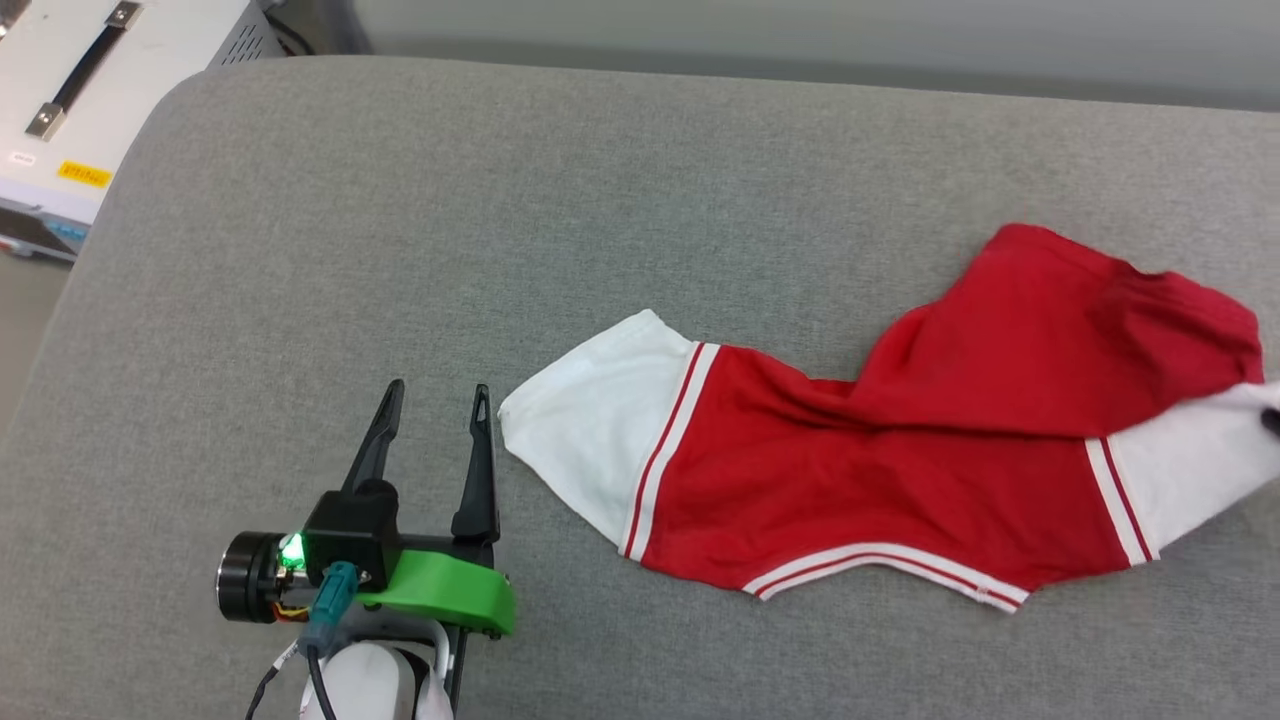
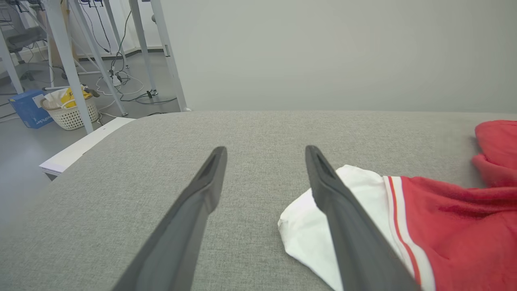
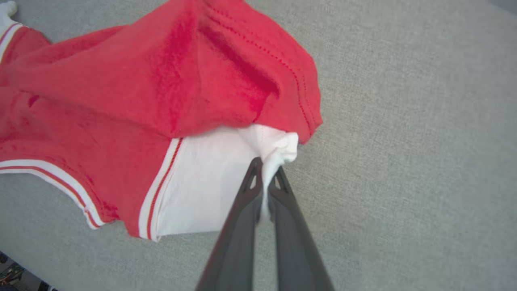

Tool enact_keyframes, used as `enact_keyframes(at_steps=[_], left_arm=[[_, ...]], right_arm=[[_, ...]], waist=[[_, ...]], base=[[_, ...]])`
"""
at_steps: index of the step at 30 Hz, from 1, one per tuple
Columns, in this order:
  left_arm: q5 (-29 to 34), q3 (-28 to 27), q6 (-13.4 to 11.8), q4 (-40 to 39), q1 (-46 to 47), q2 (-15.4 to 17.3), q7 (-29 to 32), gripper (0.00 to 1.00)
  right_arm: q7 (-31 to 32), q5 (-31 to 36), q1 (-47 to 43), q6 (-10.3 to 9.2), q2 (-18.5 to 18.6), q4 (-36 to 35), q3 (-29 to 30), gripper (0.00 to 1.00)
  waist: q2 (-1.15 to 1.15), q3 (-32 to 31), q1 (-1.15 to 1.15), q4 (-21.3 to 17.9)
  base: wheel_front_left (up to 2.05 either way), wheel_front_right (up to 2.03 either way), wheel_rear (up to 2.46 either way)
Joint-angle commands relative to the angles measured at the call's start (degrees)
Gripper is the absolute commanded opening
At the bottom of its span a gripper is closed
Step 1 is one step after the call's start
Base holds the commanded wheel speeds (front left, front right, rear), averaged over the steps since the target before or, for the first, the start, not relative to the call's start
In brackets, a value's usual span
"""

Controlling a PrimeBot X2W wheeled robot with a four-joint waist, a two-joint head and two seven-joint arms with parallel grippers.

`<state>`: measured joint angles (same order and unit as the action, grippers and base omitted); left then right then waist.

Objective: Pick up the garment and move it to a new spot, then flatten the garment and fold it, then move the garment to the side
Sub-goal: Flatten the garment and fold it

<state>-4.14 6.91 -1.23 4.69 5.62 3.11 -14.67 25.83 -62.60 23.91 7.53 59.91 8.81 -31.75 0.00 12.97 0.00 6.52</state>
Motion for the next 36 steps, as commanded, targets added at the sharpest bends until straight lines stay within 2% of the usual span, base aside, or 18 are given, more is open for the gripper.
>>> enact_keyframes(at_steps=[1,6,11,16,17,18,19,23,29,33,36], left_arm=[[0.6,-0.3,0.3,0.0,-0.8,-0.2,-0.3,1.0],[0.8,-0.8,0.6,0.1,-1.3,-0.2,-0.3,1.0],[1.0,-0.7,1.0,0.4,-1.1,-0.2,-0.3,1.0],[1.1,-0.8,1.4,1.0,-0.6,-0.2,-0.3,1.0],[1.2,-1.0,1.3,1.0,-0.6,-0.2,-0.3,1.0],[1.2,-1.1,1.3,1.1,-0.7,-0.2,-0.3,1.0],[1.3,-1.2,1.3,1.1,-0.9,-0.2,-0.3,1.0],[1.4,-1.7,1.2,1.0,-1.6,-0.1,-0.3,1.0],[1.7,-2.0,1.2,0.3,-2.1,-0.2,-0.3,1.0],[1.9,-2.1,1.3,-0.3,-2.0,-0.2,-0.3,1.0],[2.0,-2.0,1.3,-0.7,-1.6,-0.2,-0.3,1.0]], right_arm=[[-0.8,-1.1,-3.7,-0.04,0.3,-0.3,1.7,0.0],[-2.1,-2.3,-14.5,-0.04,-1.4,0.8,7.2,0.0],[-3.2,-1.2,-21.9,-0.04,-6.8,5.7,10.1,0.0],[-5.7,2.8,-23.4,-0.04,-12.0,10.1,11.6,0.0],[-6.5,3.3,-23.3,-0.04,-12.7,10.4,12.1,0.14],[-7.5,4.1,-23.3,-0.04,-13.4,10.4,12.6,0.5],[-8.4,5.0,-23.2,-0.04,-13.6,10.2,13.0,1.0],[-11.0,8.0,-23.5,-0.04,-13.5,7.8,15.8,1.0],[-10.4,9.4,-25.8,-0.04,-11.0,0.6,23.2,1.0],[-7.5,10.9,-25.9,-0.04,-9.5,-3.2,29.0,1.0],[-2.5,10.7,-25.2,-0.04,-9.5,-4.7,32.0,1.0]], waist=[[0.0,-1.7,0.0,-1.6],[0.0,-2.0,0.0,-2.3],[0.0,-1.6,0.0,-2.2],[0.0,-1.4,0.0,-2.0],[0.0,-1.5,0.0,-2.0],[0.0,-1.6,0.0,-2.1],[0.0,-1.7,0.0,-2.2],[0.0,-2.5,0.0,-2.8],[0.0,-3.0,0.0,-3.3],[0.0,-2.4,0.0,-3.4],[0.0,-1.7,0.0,-3.1]], base=[[0.0,0.0,0.0],[0.0,0.0,0.0],[0.0,0.0,0.0],[0.0,0.0,0.0],[0.0,0.0,0.0],[0.0,0.0,0.0],[0.0,0.0,0.0],[0.0,0.0,0.0],[0.0,0.0,0.0],[0.0,0.0,0.0],[0.0,0.0,0.0]])
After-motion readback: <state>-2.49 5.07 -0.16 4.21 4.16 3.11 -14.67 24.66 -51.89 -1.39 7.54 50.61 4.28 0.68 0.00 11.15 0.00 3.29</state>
